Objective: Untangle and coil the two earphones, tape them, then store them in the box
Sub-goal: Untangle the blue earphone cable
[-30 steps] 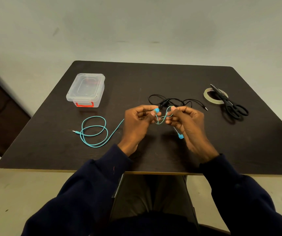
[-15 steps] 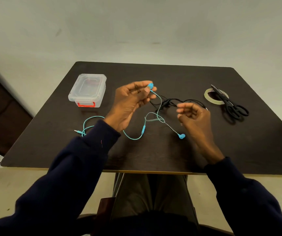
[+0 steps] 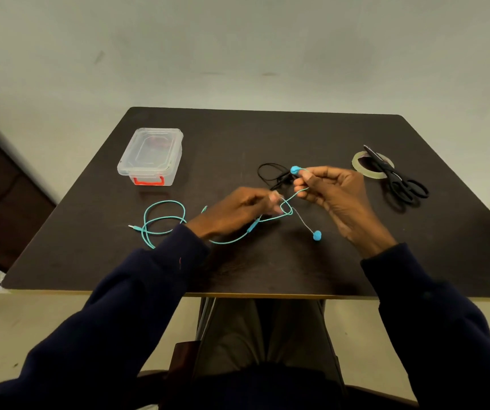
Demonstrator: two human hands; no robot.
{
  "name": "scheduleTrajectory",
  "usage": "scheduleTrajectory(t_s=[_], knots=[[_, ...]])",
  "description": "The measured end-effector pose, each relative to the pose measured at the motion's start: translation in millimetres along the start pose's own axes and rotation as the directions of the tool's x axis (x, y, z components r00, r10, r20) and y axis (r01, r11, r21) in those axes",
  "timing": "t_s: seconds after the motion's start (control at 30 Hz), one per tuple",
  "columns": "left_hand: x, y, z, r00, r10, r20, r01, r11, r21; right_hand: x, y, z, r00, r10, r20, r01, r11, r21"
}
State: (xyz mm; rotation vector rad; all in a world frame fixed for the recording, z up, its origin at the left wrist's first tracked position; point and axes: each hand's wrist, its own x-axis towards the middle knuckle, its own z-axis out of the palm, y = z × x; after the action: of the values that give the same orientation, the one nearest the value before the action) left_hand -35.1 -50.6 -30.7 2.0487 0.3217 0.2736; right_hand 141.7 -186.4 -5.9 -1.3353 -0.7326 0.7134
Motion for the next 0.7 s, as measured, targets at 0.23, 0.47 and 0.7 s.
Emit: scheduleTrajectory(t_s=[0.23, 0.47, 0.7], knots=[[-18.4, 1.7, -19.0, 0.986, -0.006, 0.165, 0.030, 0.989, -0.142, -12.3, 5.7, -21.8, 0.990, 0.101, -0.103, -0.121, 0.971, -0.204], [-16.0, 25.8, -40.1, 0.997, 0.054, -0.050, -0.069, 0.919, -0.388, -21.8, 4.3, -30.5, 0.996, -0.030, -0.080, -0.048, 0.570, -0.820], [-5.0, 56.1, -46.9, 0.967, 0.197, -0.159, -0.234, 0.935, -0.267, -26.0, -8.3, 9.4, 0.872, -0.166, 0.461, 0.382, 0.820, -0.428]])
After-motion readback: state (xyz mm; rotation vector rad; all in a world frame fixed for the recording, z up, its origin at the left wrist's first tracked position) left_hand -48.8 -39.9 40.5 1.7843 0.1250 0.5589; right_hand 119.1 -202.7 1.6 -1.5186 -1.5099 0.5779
